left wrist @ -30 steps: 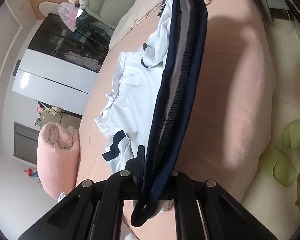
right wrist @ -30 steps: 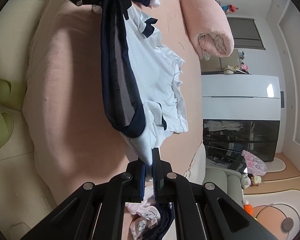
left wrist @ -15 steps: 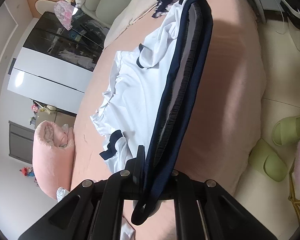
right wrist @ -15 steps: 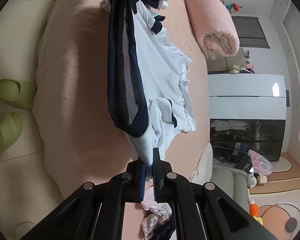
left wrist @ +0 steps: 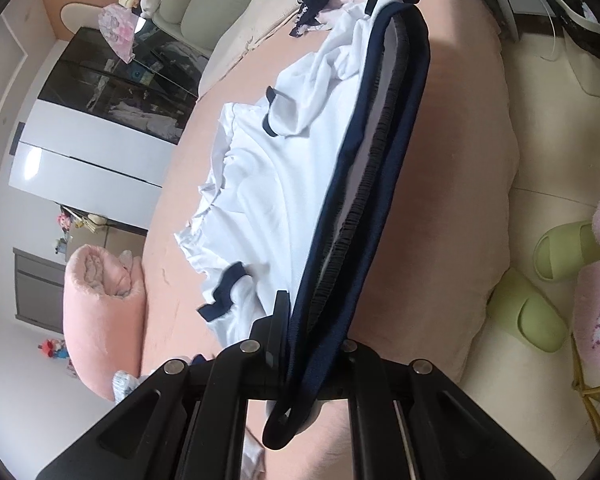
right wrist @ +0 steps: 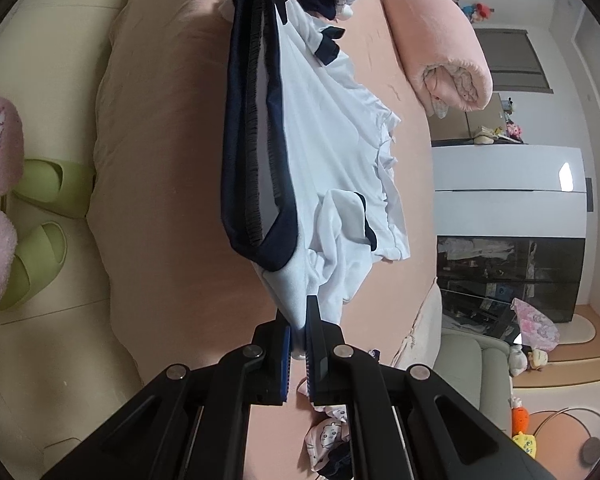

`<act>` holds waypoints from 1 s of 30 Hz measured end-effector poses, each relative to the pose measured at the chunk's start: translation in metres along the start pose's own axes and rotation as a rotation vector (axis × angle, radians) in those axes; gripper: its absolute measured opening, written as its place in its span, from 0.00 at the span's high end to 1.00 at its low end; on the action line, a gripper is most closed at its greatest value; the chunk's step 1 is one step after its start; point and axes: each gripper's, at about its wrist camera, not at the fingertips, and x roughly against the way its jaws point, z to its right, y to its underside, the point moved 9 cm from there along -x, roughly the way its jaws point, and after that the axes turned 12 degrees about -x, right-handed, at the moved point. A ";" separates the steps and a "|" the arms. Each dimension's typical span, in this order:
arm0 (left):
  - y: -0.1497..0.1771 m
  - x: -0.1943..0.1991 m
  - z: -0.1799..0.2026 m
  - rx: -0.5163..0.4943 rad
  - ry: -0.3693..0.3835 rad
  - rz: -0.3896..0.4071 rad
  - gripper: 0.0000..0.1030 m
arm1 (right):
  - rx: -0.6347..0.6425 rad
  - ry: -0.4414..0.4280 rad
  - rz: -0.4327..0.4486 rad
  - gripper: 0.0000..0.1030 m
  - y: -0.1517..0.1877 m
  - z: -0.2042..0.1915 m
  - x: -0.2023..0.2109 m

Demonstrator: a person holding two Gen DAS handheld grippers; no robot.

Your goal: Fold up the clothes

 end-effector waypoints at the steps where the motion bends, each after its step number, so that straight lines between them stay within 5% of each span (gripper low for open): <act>1: 0.000 0.000 -0.003 -0.002 -0.006 0.000 0.93 | -0.003 -0.002 -0.002 0.97 0.000 0.002 -0.001; 23: -0.001 -0.030 -0.117 0.090 -0.280 -0.041 0.91 | -0.094 0.177 0.026 0.97 -0.050 0.113 -0.038; 30: -0.007 -0.048 -0.147 0.103 -0.290 -0.029 0.91 | -0.154 0.195 -0.005 0.97 -0.056 0.141 -0.058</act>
